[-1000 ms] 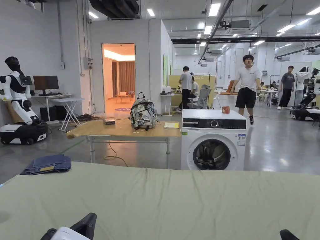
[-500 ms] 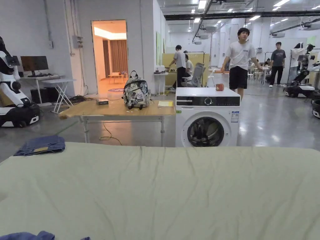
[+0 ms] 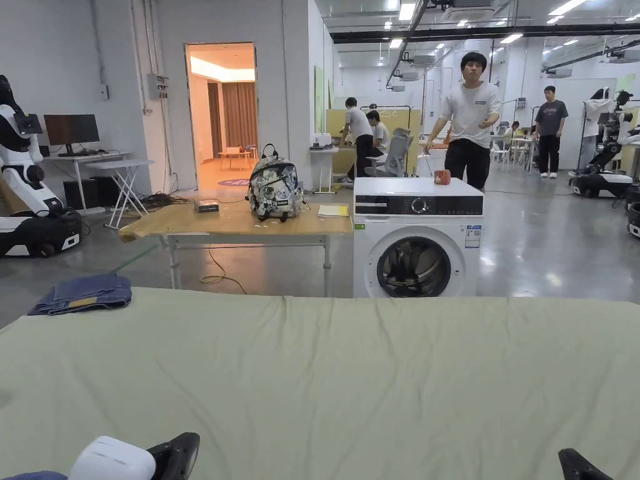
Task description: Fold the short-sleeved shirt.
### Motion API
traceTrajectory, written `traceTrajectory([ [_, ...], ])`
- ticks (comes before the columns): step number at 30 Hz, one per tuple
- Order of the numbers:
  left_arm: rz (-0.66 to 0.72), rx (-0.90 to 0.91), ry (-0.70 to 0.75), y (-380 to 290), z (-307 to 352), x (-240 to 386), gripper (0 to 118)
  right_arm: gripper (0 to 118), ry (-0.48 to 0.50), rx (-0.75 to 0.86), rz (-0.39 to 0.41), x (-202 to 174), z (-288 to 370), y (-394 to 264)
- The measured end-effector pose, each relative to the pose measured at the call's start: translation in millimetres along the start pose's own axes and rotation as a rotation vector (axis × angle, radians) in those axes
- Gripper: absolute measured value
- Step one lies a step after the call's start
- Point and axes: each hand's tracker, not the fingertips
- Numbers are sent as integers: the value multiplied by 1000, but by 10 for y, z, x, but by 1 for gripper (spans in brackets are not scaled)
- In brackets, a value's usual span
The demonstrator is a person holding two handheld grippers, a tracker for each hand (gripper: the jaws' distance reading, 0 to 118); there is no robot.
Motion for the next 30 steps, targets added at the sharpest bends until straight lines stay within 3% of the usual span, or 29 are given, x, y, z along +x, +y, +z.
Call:
traceTrajectory([
  [6,-1,20,27,-8,50,106,0,0,31,-22,-238,111,-41,26],
  [9,23,33,22,11,44,114,0,0,40,-27,-311,139,-49,51],
  [17,65,62,53,63,113,-20,0,0,50,-10,-287,66,-51,129],
  [30,39,37,250,30,655,-493,0,0,275,60,-272,-705,-204,467],
])
